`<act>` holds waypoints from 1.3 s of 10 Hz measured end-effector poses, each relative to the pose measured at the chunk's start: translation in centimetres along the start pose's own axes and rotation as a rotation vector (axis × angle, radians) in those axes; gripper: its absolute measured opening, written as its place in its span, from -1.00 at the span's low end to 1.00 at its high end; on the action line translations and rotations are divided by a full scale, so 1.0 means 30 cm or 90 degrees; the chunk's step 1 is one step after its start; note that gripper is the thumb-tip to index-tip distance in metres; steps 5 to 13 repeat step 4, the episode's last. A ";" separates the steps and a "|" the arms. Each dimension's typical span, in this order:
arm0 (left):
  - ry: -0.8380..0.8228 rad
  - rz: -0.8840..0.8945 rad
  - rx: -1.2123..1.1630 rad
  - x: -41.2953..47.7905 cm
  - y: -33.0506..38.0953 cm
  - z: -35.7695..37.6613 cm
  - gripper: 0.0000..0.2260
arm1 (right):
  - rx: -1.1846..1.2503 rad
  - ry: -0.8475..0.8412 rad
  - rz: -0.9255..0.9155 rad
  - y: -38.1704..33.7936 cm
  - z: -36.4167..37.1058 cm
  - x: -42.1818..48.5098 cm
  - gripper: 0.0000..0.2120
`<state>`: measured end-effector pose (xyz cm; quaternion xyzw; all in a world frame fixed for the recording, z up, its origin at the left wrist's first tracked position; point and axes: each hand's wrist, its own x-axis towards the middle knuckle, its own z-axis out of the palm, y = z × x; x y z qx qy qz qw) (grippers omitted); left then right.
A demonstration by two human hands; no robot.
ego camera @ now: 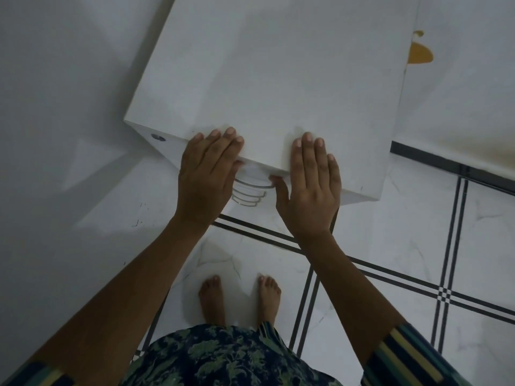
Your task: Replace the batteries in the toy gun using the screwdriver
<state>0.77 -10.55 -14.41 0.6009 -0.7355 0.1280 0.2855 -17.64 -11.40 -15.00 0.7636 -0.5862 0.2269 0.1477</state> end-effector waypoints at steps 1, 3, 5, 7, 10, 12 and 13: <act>-0.028 -0.025 -0.026 -0.007 0.012 -0.005 -0.68 | 0.034 -0.029 0.014 -0.007 -0.018 0.003 -0.41; -0.127 -0.054 -0.093 0.029 0.025 -0.082 -0.70 | 0.157 -0.169 0.020 0.003 -0.118 0.022 -0.45; -0.141 -0.083 -0.085 0.120 0.037 -0.138 -0.69 | 0.217 -0.168 0.061 0.009 -0.200 0.087 -0.54; -0.141 -0.083 -0.085 0.120 0.037 -0.138 -0.69 | 0.217 -0.168 0.061 0.009 -0.200 0.087 -0.54; -0.141 -0.083 -0.085 0.120 0.037 -0.138 -0.69 | 0.217 -0.168 0.061 0.009 -0.200 0.087 -0.54; -0.141 -0.083 -0.085 0.120 0.037 -0.138 -0.69 | 0.217 -0.168 0.061 0.009 -0.200 0.087 -0.54; -0.141 -0.083 -0.085 0.120 0.037 -0.138 -0.69 | 0.217 -0.168 0.061 0.009 -0.200 0.087 -0.54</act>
